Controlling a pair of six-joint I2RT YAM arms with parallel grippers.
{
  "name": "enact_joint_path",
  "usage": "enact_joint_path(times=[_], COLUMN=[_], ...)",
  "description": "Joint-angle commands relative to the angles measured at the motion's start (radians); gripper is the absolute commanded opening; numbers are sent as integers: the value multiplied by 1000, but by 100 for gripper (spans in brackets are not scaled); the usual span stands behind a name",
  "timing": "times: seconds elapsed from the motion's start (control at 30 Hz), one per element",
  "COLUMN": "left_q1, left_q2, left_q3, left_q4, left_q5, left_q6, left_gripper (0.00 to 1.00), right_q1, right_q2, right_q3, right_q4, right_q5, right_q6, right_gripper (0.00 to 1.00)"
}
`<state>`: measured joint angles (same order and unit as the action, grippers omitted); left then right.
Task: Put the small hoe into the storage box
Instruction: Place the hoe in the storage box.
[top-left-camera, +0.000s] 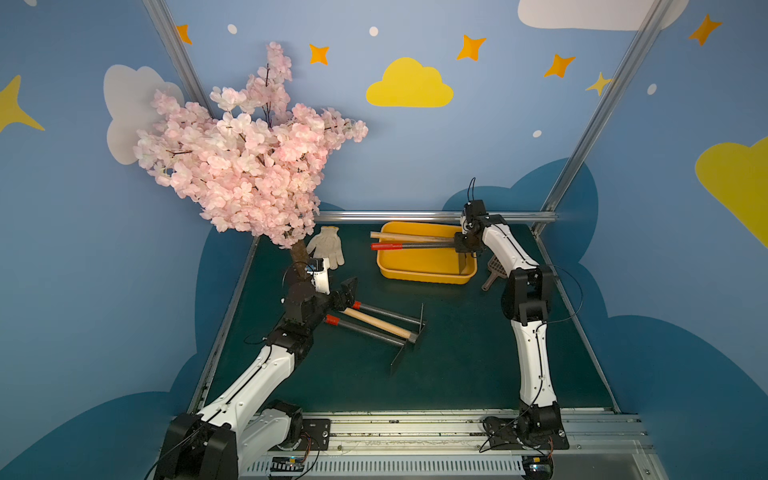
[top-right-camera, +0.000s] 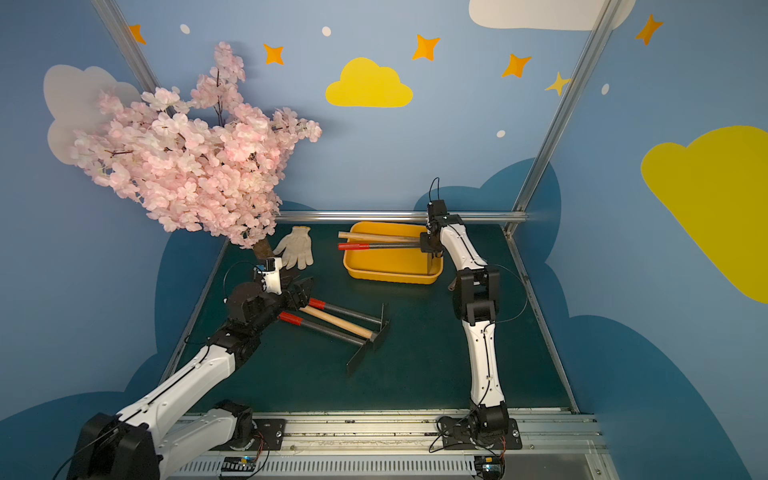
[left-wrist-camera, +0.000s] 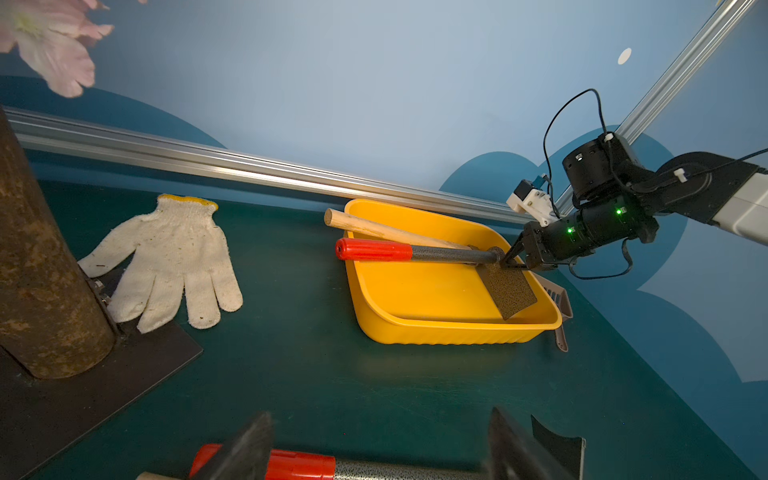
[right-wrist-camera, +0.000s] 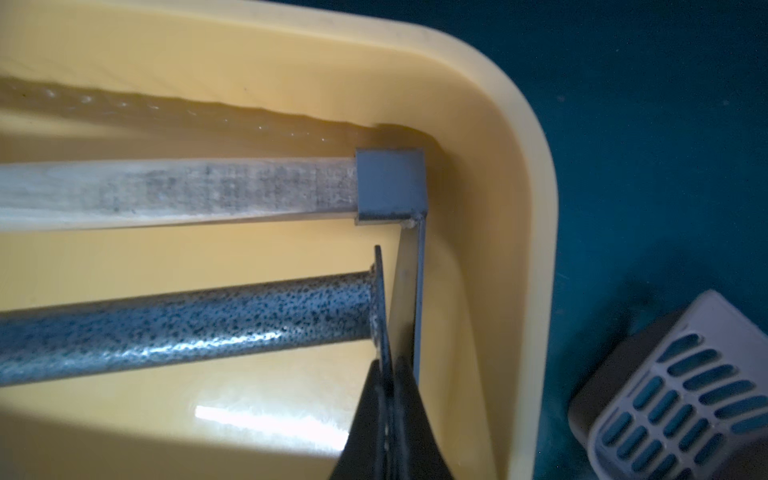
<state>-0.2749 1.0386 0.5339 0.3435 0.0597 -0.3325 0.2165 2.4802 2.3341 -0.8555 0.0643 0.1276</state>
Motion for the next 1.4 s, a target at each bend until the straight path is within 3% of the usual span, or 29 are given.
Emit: enact_joint_path(times=[0.0, 0.37, 0.57, 1.37], left_q1=[4, 6, 8, 22], left_q2=[-7, -3, 3, 0], left_q3=[-8, -8, -19, -31], left_q4=[-8, -7, 6, 11], left_q5=[3, 3, 4, 14], left_q6=[12, 13, 9, 4], left_gripper=[82, 82, 82, 82], right_q1=[-2, 2, 3, -3], right_q2=[12, 11, -48, 34], right_q3=[42, -2, -113, -53], right_q4=[37, 40, 125, 121], right_q5=[-5, 15, -24, -14], right_q6=[25, 52, 64, 60], right_gripper=[0, 0, 0, 2])
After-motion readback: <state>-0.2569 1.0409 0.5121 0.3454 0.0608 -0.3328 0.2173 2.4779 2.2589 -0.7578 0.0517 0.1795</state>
